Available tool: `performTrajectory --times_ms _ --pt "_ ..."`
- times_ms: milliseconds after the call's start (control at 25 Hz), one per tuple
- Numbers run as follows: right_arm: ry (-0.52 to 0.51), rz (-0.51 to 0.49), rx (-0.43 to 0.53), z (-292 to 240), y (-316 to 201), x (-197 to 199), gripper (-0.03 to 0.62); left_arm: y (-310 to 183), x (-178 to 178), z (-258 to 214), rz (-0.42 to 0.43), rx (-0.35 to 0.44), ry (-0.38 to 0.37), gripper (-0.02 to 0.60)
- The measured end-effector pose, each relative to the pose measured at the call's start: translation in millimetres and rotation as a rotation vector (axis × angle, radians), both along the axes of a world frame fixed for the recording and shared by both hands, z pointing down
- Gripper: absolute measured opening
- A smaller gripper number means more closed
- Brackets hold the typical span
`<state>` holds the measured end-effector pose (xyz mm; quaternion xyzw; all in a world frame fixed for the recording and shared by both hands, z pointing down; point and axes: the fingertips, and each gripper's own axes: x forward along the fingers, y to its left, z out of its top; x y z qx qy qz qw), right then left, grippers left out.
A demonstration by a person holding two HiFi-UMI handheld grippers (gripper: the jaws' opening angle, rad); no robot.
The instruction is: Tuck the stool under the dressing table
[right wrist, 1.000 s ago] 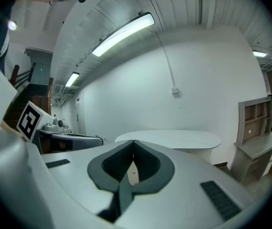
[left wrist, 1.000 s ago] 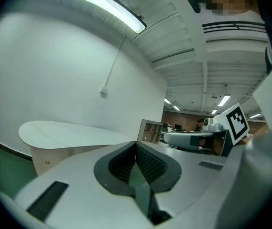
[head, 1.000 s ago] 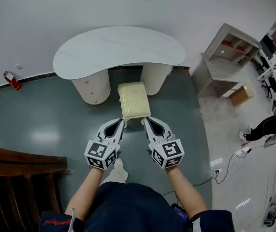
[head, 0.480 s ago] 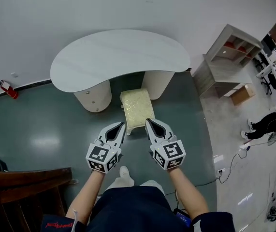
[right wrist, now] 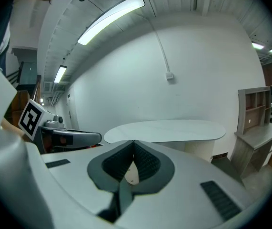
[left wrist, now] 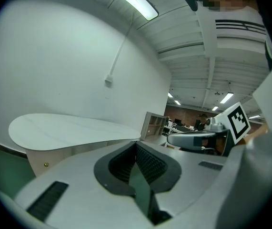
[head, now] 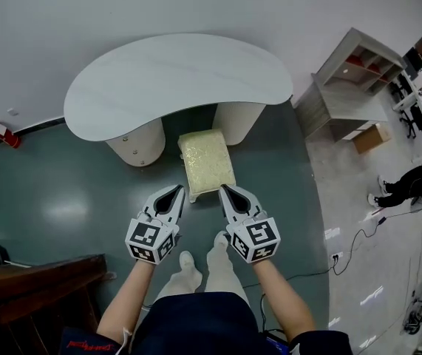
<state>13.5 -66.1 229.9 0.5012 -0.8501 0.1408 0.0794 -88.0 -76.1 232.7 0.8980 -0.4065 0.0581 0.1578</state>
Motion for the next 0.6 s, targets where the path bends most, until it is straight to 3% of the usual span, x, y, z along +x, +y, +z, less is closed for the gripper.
performTrajectory --times_ms 600 --pt "0.008 -0.010 -0.103 104.0 -52.1 46.8 0.015 -45.1 35.2 112.0 -0.034 -0.103 -0.041 0.015"
